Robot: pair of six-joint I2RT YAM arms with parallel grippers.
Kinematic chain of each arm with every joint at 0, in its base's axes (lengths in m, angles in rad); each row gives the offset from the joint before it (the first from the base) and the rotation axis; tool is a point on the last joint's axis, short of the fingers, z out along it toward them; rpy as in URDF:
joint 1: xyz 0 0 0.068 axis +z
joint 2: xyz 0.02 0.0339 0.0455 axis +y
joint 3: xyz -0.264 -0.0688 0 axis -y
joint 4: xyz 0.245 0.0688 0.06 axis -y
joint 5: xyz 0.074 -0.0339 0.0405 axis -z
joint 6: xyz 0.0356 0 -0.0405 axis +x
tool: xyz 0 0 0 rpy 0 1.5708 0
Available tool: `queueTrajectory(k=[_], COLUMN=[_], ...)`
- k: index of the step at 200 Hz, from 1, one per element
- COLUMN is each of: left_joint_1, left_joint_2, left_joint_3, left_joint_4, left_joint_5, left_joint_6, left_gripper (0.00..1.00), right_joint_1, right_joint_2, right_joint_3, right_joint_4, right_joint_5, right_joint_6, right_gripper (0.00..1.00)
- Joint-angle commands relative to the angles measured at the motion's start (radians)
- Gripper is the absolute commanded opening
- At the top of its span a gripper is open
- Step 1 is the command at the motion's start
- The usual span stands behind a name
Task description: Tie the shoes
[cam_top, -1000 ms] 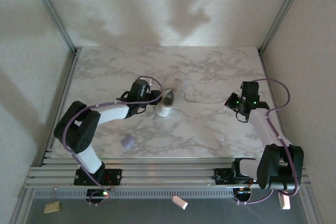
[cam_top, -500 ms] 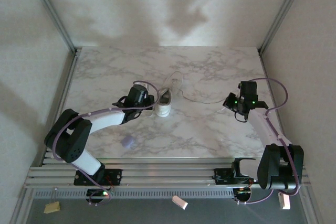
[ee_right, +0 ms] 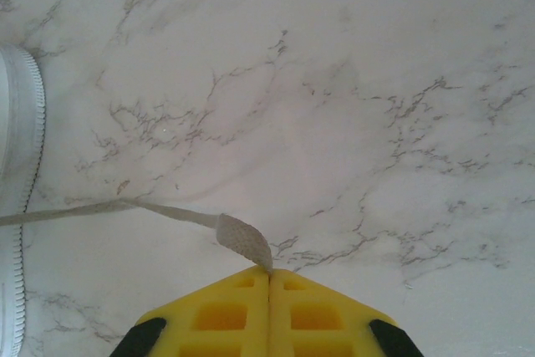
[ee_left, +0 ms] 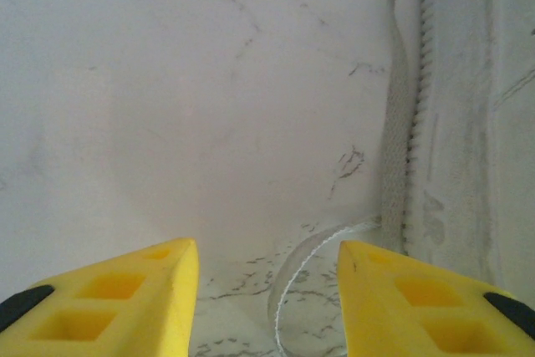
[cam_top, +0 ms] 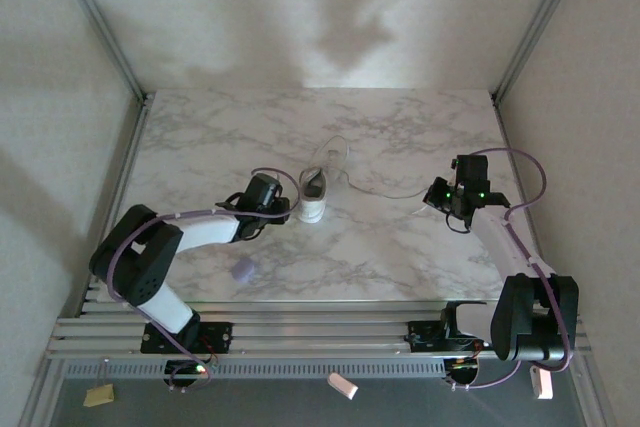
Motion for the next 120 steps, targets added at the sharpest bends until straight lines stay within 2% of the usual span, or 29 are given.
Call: queueTrajectory(k=[1,50,95,108,120], left_joint_1=[-0.003,-0.046,-0.113,-0.117,-0.118], left_joint_2=[0.043,0.092,0.199,0.214,0.220], left_joint_3=[0.036,0.090,0.176,0.174,0.165], left_joint_4=[-0.037,-0.164,-0.318,-0.331,-0.322], left_joint_5=[-0.005,-0.093,-0.192,-0.190,-0.179], left_joint_6=[0.011,0.019,0.016,0.000,-0.012], left_gripper=[0.46,0.46,0.46,0.41,0.32], right_joint_1=[0.007,0.007,0.007,0.006,0.007], right_joint_2=[0.004,0.010,0.018,0.019,0.022], right_joint_3=[0.026,0.021,0.021,0.023,0.023], right_joint_4=[-0.015,-0.016,-0.013,-0.012,-0.010], right_joint_5=[0.003,0.008,0.017,0.017,0.017], right_joint_6=[-0.018,-0.020,-0.020,-0.019,-0.018], right_gripper=[0.00,0.00,0.00,0.00,0.00])
